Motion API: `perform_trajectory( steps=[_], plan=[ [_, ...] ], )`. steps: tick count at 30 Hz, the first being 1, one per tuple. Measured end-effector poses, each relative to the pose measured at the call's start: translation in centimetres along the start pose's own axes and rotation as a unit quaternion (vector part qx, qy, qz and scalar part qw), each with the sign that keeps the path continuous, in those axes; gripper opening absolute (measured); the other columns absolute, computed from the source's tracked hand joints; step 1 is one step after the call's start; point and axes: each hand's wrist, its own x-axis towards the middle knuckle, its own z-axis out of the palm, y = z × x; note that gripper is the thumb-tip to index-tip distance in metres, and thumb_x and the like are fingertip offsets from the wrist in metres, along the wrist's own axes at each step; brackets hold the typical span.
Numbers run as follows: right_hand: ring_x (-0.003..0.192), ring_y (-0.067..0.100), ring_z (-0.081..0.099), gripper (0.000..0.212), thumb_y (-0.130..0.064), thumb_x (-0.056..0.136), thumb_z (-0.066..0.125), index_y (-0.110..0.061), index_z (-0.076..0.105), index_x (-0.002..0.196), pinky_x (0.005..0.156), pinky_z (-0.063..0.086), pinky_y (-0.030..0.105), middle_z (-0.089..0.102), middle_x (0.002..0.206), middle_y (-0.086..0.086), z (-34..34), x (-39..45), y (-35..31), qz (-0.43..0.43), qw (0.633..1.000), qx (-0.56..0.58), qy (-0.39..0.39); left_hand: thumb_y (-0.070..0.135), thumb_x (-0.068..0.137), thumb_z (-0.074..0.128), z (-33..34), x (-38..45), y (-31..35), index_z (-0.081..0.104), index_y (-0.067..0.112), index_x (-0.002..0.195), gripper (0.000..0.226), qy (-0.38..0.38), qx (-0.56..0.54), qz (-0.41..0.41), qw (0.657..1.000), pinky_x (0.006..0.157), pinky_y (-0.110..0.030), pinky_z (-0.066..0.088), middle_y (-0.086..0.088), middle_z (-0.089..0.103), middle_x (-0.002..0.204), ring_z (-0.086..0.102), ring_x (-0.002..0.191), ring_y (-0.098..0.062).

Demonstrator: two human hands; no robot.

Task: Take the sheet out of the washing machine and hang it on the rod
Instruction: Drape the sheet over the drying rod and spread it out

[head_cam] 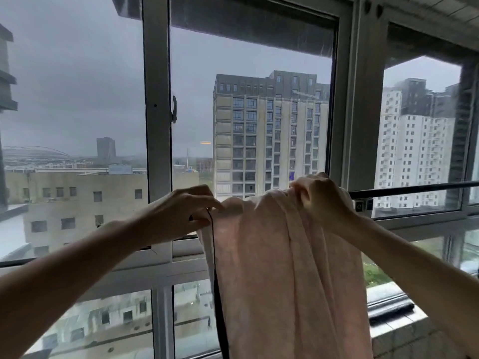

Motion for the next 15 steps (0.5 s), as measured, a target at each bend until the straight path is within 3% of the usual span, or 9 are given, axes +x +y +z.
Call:
perform_trajectory(
  steps=[2,4,6,10,13,15],
  plan=[
    [0.102,0.015,0.05,0.026,-0.006,0.084,0.059,-0.02,0.067,0.104,0.085,0.048,0.035,0.063,0.107,-0.003,0.2,-0.6,-2.7,-0.034,0.998,0.022,0.039,0.016,0.074,0.08,-0.7,-0.3,-0.4,0.069,0.029,0.108,0.038,-0.014,-0.014,-0.012,1.0,0.074,-0.012,0.048,0.018,0.056,0.097,0.06,0.084,0.002],
    [0.103,0.011,0.044,0.028,-0.002,0.081,0.062,-0.016,0.065,0.106,0.085,0.042,0.023,0.058,0.109,-0.004,0.5,-1.4,-5.6,-0.07,0.996,0.039,0.049,0.02,0.074,0.08,-1.5,-0.4,-0.8,0.068,0.029,0.109,0.038,-0.032,-0.024,-0.029,0.999,0.07,-0.005,0.043,0.024,0.054,0.092,0.057,0.084,0.007],
    [0.102,0.007,0.042,0.027,-0.004,0.082,0.064,-0.017,0.064,0.105,0.085,0.039,0.019,0.056,0.107,-0.006,0.9,-2.0,-8.7,-0.101,0.992,0.065,0.032,0.029,0.074,0.08,-2.4,-0.7,-1.5,0.068,0.031,0.109,0.037,-0.062,-0.028,-0.052,0.996,0.067,-0.007,0.043,0.022,0.056,0.086,0.056,0.083,0.003],
    [0.086,0.008,0.057,0.008,-0.015,0.088,0.062,-0.015,0.064,0.096,0.079,0.052,0.023,0.063,0.093,-0.003,1.8,-2.7,-13.8,-0.116,0.983,0.145,-0.005,0.048,0.068,0.072,-3.7,-1.2,-2.7,0.066,0.031,0.112,0.047,-0.145,-0.117,-0.112,0.976,0.061,-0.01,0.044,0.012,0.061,0.078,0.06,0.072,-0.002],
    [0.07,0.006,0.057,0.008,-0.023,0.089,0.063,-0.016,0.06,0.09,0.069,0.055,0.026,0.062,0.079,-0.005,3.0,-2.9,-16.3,-0.089,0.98,0.179,-0.017,0.038,0.075,0.071,-4.4,-1.6,-3.9,0.069,0.027,0.104,0.032,-0.179,-0.202,-0.124,0.955,0.073,-0.017,0.053,0.008,0.069,0.083,0.066,0.079,-0.007],
    [0.063,0.005,0.056,0.016,-0.031,0.088,0.064,-0.017,0.059,0.084,0.063,0.053,0.025,0.06,0.071,-0.006,3.8,-3.1,-17.6,-0.066,0.98,0.187,0.007,0.042,0.075,0.069,-4.7,-2.4,-5.2,0.072,0.024,0.097,0.028,-0.188,-0.268,-0.155,0.932,0.081,-0.027,0.055,0.002,0.072,0.089,0.068,0.085,-0.011]
  ],
)
